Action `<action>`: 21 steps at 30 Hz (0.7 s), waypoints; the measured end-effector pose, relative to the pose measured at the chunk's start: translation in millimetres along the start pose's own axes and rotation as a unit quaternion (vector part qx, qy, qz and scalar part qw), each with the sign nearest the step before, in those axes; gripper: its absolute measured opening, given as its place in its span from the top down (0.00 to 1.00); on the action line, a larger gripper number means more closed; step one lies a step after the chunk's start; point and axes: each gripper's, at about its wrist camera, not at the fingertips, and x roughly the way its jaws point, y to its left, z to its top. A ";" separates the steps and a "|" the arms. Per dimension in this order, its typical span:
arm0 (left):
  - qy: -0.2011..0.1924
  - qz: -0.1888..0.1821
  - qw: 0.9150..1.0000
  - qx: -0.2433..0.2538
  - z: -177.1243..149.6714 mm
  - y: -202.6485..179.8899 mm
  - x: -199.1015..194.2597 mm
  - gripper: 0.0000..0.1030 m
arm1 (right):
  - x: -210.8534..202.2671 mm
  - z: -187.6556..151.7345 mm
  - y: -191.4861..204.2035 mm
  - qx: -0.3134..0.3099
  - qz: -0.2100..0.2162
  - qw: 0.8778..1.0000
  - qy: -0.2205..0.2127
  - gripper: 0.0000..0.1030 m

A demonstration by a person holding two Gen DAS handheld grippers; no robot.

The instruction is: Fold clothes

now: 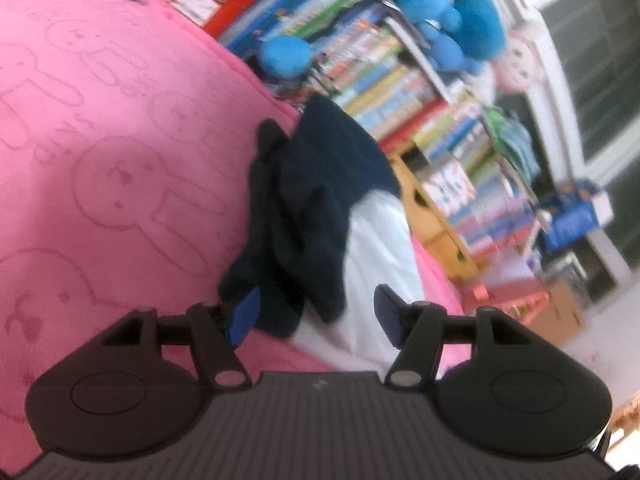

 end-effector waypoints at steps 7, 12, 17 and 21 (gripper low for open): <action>-0.005 0.023 1.000 -0.012 9.1 -7.7 20.4 0.58 | 12.5 2.9 6.8 -0.007 0.012 1.000 0.017 0.39; -0.043 0.023 0.999 0.003 15.5 -6.5 2.3 0.86 | 15.2 2.8 -16.0 0.064 -0.021 0.998 0.013 0.65; -0.081 0.106 0.985 0.109 10.3 -15.0 -11.9 0.85 | 17.2 1.0 -15.5 0.056 -0.012 0.998 0.014 0.66; -0.137 0.173 0.931 0.290 -6.7 -45.3 -24.9 0.86 | 28.8 2.2 -21.4 0.063 0.013 0.997 0.037 0.66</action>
